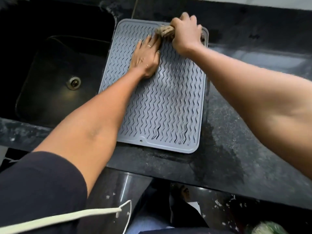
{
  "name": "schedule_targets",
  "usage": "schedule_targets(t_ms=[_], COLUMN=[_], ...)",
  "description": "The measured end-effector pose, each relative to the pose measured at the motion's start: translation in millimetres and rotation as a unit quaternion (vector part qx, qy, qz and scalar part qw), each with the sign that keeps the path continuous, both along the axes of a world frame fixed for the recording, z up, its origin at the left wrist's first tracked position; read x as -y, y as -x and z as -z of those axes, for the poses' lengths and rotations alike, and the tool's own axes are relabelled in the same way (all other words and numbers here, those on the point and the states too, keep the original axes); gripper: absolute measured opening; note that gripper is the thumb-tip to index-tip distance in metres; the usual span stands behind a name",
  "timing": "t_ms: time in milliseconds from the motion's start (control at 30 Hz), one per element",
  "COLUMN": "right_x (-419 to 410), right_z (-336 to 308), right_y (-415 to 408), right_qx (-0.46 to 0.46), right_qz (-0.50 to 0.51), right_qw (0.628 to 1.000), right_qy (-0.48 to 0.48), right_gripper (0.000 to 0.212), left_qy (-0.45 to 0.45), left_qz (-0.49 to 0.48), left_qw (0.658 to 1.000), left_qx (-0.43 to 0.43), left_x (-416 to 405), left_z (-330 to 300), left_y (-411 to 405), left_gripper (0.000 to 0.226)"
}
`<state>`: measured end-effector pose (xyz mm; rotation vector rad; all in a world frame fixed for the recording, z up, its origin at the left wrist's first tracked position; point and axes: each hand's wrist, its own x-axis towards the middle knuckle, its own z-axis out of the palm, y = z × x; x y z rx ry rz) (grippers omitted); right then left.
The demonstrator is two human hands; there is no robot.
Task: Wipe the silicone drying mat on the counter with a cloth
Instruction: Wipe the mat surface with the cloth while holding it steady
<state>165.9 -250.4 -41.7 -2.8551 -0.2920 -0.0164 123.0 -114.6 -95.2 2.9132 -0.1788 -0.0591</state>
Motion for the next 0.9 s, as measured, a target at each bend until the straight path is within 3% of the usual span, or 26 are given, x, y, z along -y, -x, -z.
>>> schedule_targets(t_ms=[100, 233, 433, 533, 633, 767, 900], right_x=[-10, -12, -13, -7, 4, 8, 3], right_z=[19, 34, 31, 27, 14, -6, 2], right_y=[13, 67, 170, 197, 185, 122, 69], right_qx=[0.016, 0.127, 0.155, 0.133, 0.089, 0.116, -0.021], right_qz=[0.019, 0.041, 0.026, -0.014, -0.011, 0.134, 0.077], right_qw=[0.999, 0.990, 0.980, 0.985, 0.988, 0.956, 0.993], right_qy=[0.036, -0.035, -0.123, -0.110, -0.124, -0.234, -0.087], right_gripper=[0.035, 0.027, 0.014, 0.008, 0.009, 0.016, 0.041], left_qy=[0.007, 0.011, -0.012, -0.010, -0.031, -0.025, -0.017], left_qz=[-0.017, -0.020, -0.006, -0.001, 0.009, 0.024, 0.009], left_qw=[1.000, 1.000, 1.000, 1.000, 0.999, 0.998, 0.999], left_qx=[0.006, 0.007, -0.013, -0.020, -0.039, -0.046, -0.028], left_x=[2, 2, 1, 3, 6, -9, -19], left_z=[-1, 2, -2, -5, -10, -8, -4], left_y=[-3, -6, -8, 2, 16, 60, 84], left_gripper=[0.053, 0.058, 0.054, 0.054, 0.055, 0.056, 0.053])
